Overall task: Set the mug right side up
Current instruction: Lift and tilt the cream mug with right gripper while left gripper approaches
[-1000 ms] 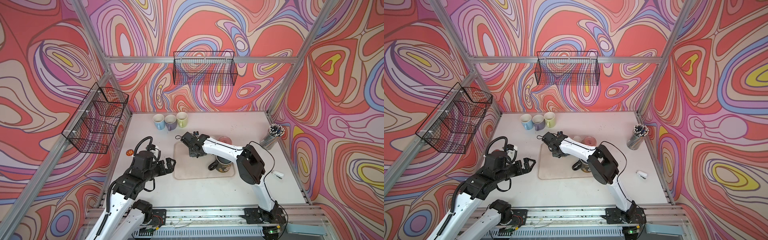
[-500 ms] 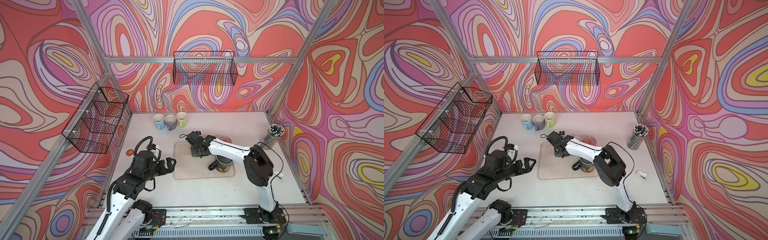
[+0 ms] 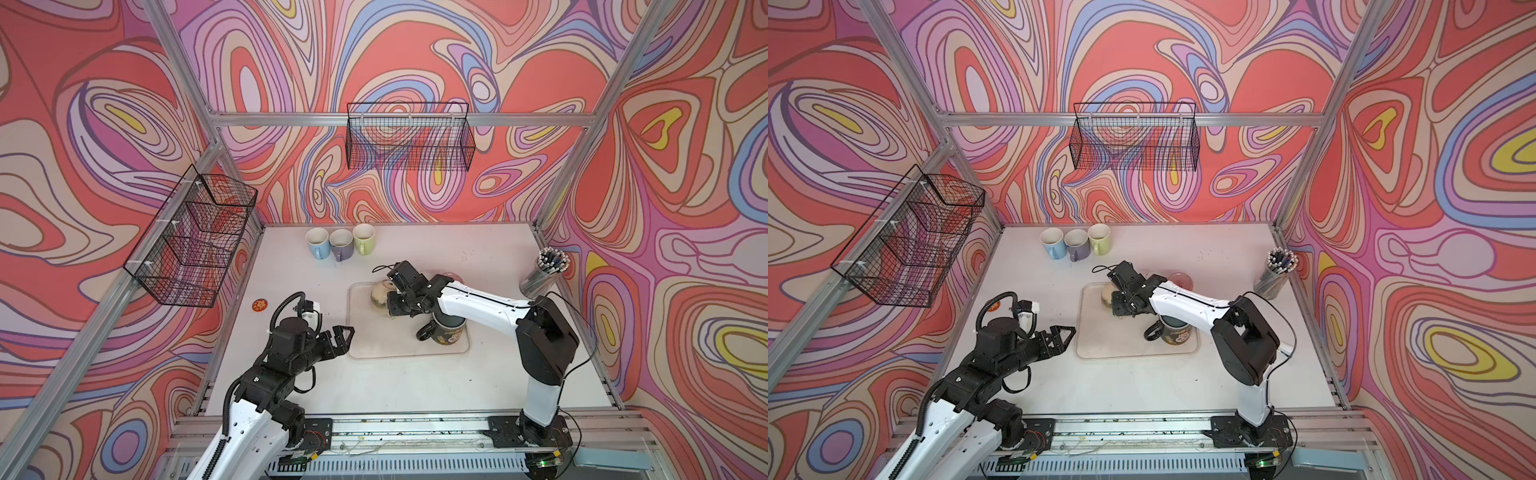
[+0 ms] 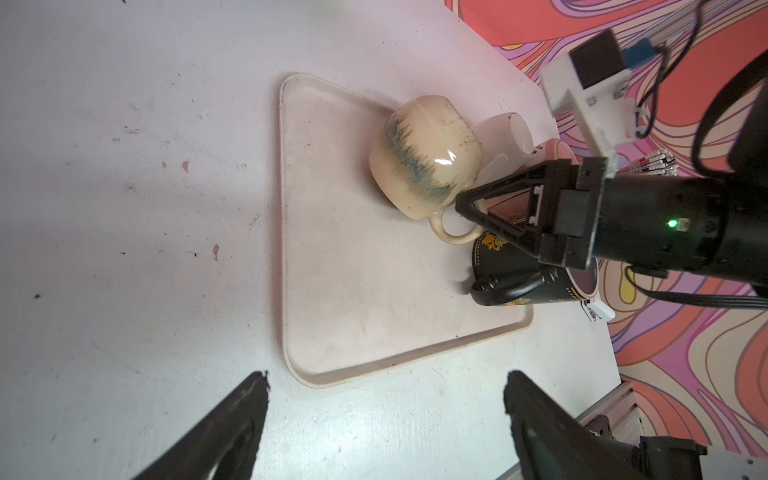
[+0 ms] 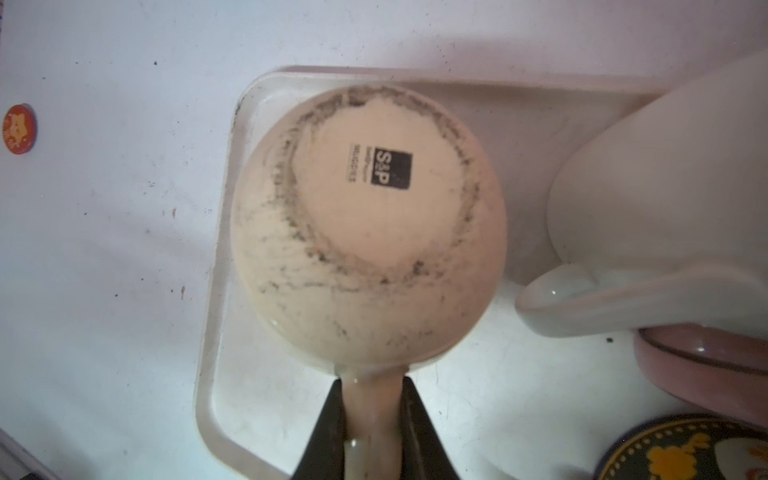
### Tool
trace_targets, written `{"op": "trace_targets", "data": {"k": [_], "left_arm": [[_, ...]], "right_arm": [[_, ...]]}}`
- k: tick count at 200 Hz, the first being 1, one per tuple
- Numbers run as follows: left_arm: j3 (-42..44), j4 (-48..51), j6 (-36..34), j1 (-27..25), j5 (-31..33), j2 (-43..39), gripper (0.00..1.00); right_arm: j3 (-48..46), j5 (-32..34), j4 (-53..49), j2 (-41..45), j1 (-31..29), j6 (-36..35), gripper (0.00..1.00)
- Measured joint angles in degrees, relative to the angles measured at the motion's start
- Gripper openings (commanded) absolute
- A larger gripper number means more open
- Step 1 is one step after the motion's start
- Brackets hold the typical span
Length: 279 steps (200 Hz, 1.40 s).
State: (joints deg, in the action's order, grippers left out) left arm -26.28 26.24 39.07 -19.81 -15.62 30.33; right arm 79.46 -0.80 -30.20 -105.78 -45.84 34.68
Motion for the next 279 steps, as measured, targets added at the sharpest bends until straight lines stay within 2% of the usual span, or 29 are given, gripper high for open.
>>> {"op": "trace_targets", "data": {"k": [58,125,168,217,257,279], "left_arm": [[4.33,-12.74,3.32,0.0,-4.2,1.88,0.91],[9.01,-29.9,8.35,0.0,-9.31,10.16,0.9],[9.92,-38.82,10.47,0.0,-11.89,13.27,0.83],[10.23,-43.58,11.61,-0.02,-13.53,13.42,0.76],[12.87,-48.33,13.66,-1.29,-13.7,13.46,0.57],[13.11,-50.93,14.21,-3.37,-12.9,14.88,0.55]], "right_arm": [[-6.25,-8.15,8.02,7.37,2.05,-0.31,0.0],[-15.5,-18.6,19.65,10.97,7.06,1.9,0.0],[-16.74,-23.08,24.85,11.3,9.03,3.87,0.0],[-18.62,-26.53,32.11,11.61,9.92,8.13,0.0],[-21.75,-26.84,39.17,11.63,10.56,12.7,0.0],[-23.52,-26.49,43.5,11.8,10.56,14.75,0.0]]}}
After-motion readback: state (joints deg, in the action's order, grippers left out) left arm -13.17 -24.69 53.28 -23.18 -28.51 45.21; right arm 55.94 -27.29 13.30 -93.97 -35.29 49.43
